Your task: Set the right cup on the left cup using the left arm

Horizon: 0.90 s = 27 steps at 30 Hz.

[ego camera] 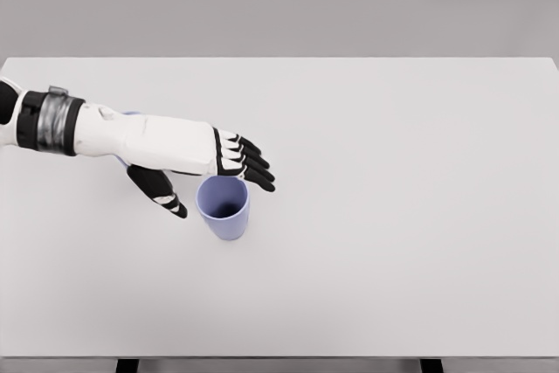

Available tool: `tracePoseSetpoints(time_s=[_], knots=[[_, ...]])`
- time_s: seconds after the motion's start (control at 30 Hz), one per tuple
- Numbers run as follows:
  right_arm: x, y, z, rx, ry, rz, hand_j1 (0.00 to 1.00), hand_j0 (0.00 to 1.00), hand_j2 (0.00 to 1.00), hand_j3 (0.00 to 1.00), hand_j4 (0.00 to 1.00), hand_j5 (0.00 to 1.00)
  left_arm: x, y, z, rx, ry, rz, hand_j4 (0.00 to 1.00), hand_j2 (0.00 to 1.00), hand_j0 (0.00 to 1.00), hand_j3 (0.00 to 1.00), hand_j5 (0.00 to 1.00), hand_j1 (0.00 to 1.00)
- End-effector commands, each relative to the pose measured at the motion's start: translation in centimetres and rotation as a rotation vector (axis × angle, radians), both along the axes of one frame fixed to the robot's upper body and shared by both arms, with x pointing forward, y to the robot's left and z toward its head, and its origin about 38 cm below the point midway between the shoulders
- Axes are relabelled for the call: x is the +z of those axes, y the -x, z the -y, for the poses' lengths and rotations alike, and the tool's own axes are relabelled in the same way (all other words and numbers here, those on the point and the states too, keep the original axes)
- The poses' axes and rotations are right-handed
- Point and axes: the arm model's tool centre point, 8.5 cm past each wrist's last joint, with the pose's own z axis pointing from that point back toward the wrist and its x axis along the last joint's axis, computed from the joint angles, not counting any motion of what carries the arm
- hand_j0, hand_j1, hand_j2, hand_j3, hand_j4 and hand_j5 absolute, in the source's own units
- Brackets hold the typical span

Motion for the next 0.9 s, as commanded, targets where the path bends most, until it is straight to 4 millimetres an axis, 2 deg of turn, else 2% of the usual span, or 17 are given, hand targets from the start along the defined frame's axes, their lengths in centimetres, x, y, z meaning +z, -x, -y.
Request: tracePoseSetpoints(time_s=[0.0,0.03,0.17,0.3,0.73,0.87], knots=[[0.0,0.0,0.0,0.002,-0.001,-0.001,1.00,1.00,1.00,1.00,1.00,1.00,-0.2,-0.3,-0.1,0.009,-0.012,0.010,1.00,1.00,1.00,1.00,1.00,1.00],[0.0,0.0,0.0,0.001,-0.001,0.001,1.00,1.00,1.00,1.00,1.00,1.00,-0.7,-0.8,-0.4,0.029,-0.022,0.006,1.00,1.00,1.00,1.00,1.00,1.00],[0.0,0.0,0.0,0.000,0.001,0.000,1.00,1.00,1.00,1.00,1.00,1.00,-1.8,-1.2,0.8,0.014,-0.010,-0.017,1.00,1.00,1.00,1.00,1.00,1.00],[0.0,0.0,0.0,0.000,-0.001,0.000,1.00,1.00,1.00,1.00,1.00,1.00,-2.4,-1.5,0.5,0.029,-0.012,-0.029,1.00,1.00,1.00,1.00,1.00,1.00],[0.0,0.0,0.0,-0.001,-0.001,0.000,1.00,1.00,1.00,1.00,1.00,1.00,-3.0,-0.7,0.8,0.013,-0.005,-0.046,1.00,1.00,1.00,1.00,1.00,1.00],[0.0,0.0,0.0,0.000,0.001,0.000,1.00,1.00,1.00,1.00,1.00,1.00,-3.1,-1.4,0.1,0.044,-0.012,-0.044,1.00,1.00,1.00,1.00,1.00,1.00]])
